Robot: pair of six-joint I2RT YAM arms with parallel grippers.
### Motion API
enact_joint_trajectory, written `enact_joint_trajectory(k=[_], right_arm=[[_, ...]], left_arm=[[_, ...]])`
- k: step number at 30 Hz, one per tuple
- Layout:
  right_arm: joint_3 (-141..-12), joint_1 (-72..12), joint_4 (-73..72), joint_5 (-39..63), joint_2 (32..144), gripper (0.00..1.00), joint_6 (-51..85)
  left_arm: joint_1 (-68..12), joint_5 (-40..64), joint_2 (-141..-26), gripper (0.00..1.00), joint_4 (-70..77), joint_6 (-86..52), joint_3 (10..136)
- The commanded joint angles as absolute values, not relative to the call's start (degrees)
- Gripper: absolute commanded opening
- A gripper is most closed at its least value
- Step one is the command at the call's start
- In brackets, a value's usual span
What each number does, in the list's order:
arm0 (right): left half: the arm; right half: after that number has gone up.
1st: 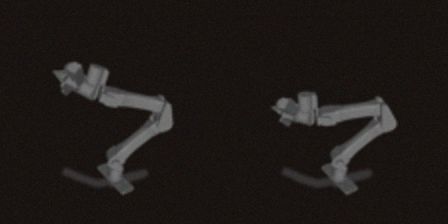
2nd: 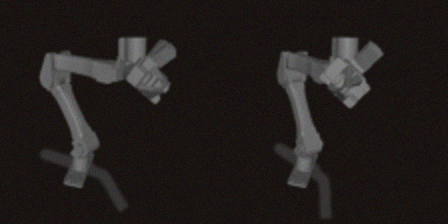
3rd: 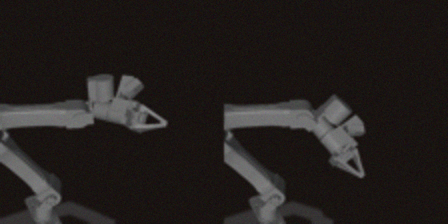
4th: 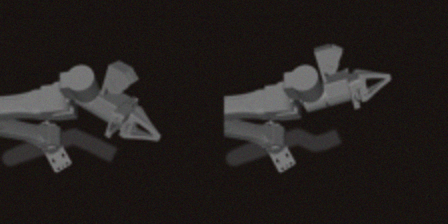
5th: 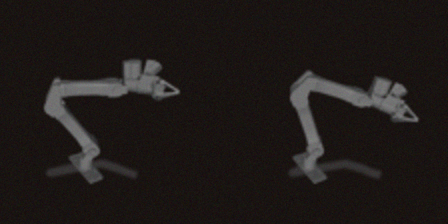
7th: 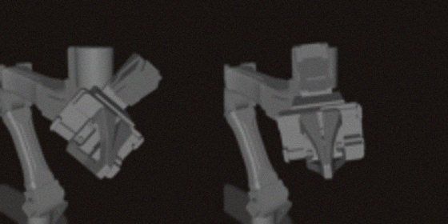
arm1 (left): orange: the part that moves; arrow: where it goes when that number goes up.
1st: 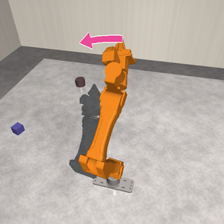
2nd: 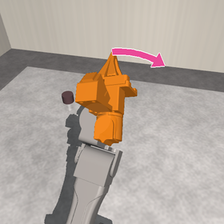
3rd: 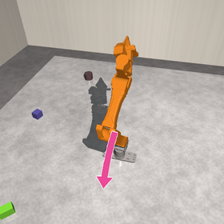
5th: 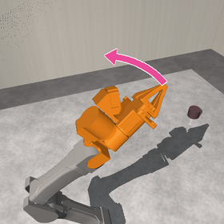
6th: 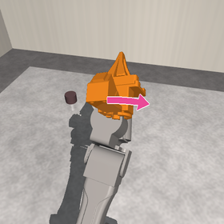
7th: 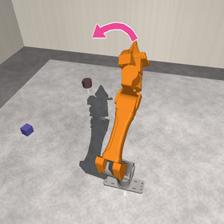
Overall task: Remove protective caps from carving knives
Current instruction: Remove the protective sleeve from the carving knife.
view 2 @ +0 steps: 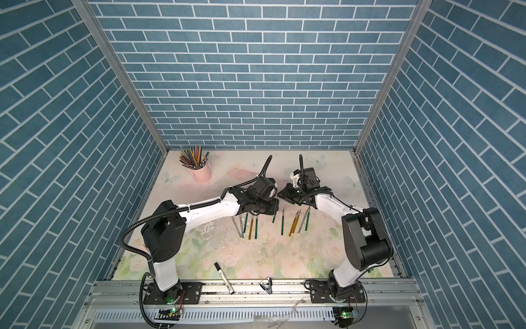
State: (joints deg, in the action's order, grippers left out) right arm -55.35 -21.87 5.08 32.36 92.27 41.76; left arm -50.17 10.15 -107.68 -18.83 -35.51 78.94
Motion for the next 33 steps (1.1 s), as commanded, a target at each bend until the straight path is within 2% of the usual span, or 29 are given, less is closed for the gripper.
enact_joint_trajectory(k=[1, 33], right_arm=[[-57.0, -22.2, 5.0, 31.8, 93.4, 0.06, 42.4], [-68.6, -19.2, 9.5, 29.3, 98.6, 0.0, 39.0]], left_arm=[[-49.8, 8.8, -107.2, 0.07, -19.8, -34.7, 78.2], [-49.9, 9.5, -105.2, 0.07, -23.2, -32.9, 75.3]])
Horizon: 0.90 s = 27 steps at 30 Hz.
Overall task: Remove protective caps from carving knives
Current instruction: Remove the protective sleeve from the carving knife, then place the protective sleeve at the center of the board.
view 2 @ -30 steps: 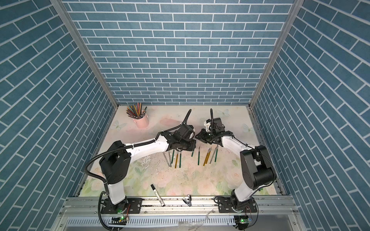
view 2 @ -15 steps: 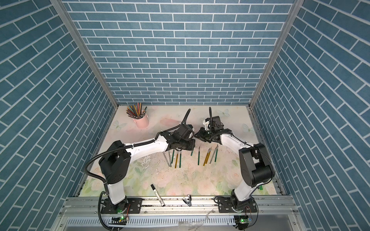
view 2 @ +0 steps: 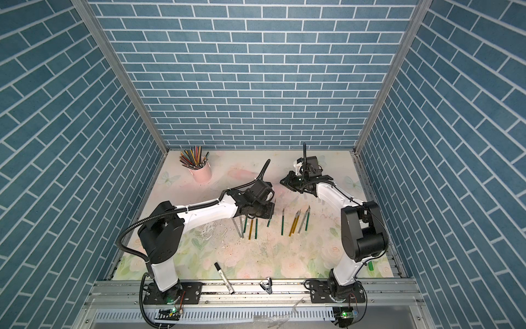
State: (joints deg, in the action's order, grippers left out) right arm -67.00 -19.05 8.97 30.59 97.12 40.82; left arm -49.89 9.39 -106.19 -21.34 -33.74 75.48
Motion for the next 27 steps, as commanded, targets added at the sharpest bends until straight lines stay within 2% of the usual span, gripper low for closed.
enact_joint_trajectory(k=[1, 12, 19, 27], right_arm=[[-69.1, -19.2, 9.9, 29.1, 99.1, 0.0, 38.7], [-76.9, -19.3, 18.6, 24.7, 106.0, 0.01, 34.2], [-80.4, -20.6, 22.1, 23.0, 110.1, 0.08, 32.8], [-83.0, -22.1, 24.3, 21.8, 114.0, 0.1, 32.2]], left_arm=[[-49.9, 9.4, -105.0, 0.07, -23.2, -33.0, 75.0], [-48.7, 3.9, -98.4, 0.06, -22.6, -35.1, 69.7], [-46.5, 3.9, -95.7, 0.06, -22.1, -35.4, 67.2], [-46.3, 4.6, -96.1, 0.06, -20.9, -35.8, 66.8]])
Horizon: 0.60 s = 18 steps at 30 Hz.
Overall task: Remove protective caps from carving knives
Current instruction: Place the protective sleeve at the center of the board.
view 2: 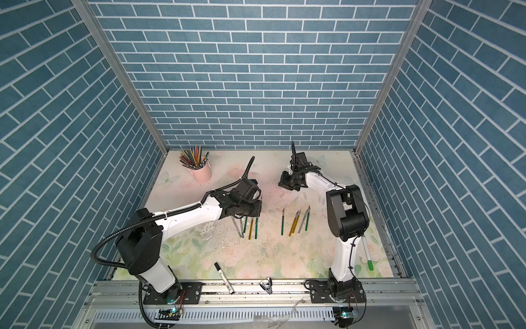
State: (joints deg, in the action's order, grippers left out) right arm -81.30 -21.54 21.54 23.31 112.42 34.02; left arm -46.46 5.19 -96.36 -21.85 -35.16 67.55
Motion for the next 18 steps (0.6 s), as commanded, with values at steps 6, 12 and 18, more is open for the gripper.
enact_joint_trajectory(k=[6, 12, 18], right_arm=[[-86.3, -23.3, 27.5, 20.4, 116.8, 0.13, 30.9], [-88.6, -24.3, 29.7, 19.4, 118.9, 0.19, 30.2], [-89.6, -24.9, 30.6, 19.1, 119.9, 0.3, 29.9]], left_arm=[[-46.3, 5.1, -96.4, 0.06, -20.1, -36.2, 66.5], [-46.3, 5.5, -96.7, 0.06, -19.8, -36.0, 66.6], [-46.3, 5.5, -96.5, 0.06, -19.8, -35.9, 66.3]])
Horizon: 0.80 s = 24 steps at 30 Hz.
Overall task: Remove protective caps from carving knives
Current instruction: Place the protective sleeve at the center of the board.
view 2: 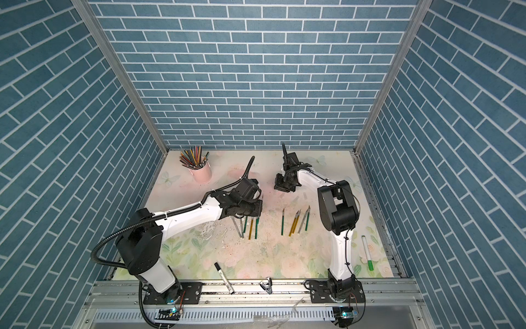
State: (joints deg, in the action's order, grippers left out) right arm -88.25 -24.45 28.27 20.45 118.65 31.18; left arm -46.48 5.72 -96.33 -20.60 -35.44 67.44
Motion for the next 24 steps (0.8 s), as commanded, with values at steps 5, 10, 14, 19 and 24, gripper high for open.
enact_joint_trajectory(k=[5, 10, 14, 19, 24], right_arm=[[-89.9, -24.9, 31.3, 18.7, 119.6, 0.5, 29.5], [-89.3, -24.9, 31.0, 18.5, 118.1, 0.64, 29.7], [-88.9, -24.9, 30.8, 18.7, 117.1, 0.71, 29.9], [-87.5, -24.9, 29.6, 19.7, 115.3, 0.76, 30.0], [-86.2, -24.9, 29.5, 19.3, 113.4, 0.77, 29.8]], left_arm=[[-46.2, 5.6, -96.4, 0.07, -19.8, -35.9, 66.2], [-46.2, 5.6, -96.4, 0.06, -19.8, -35.8, 66.3], [-46.2, 5.6, -96.7, 0.06, -19.7, -35.9, 66.4], [-46.2, 5.6, -97.1, 0.07, -19.8, -36.0, 66.6], [-46.3, 5.6, -98.0, 0.07, -20.1, -36.4, 67.4]])
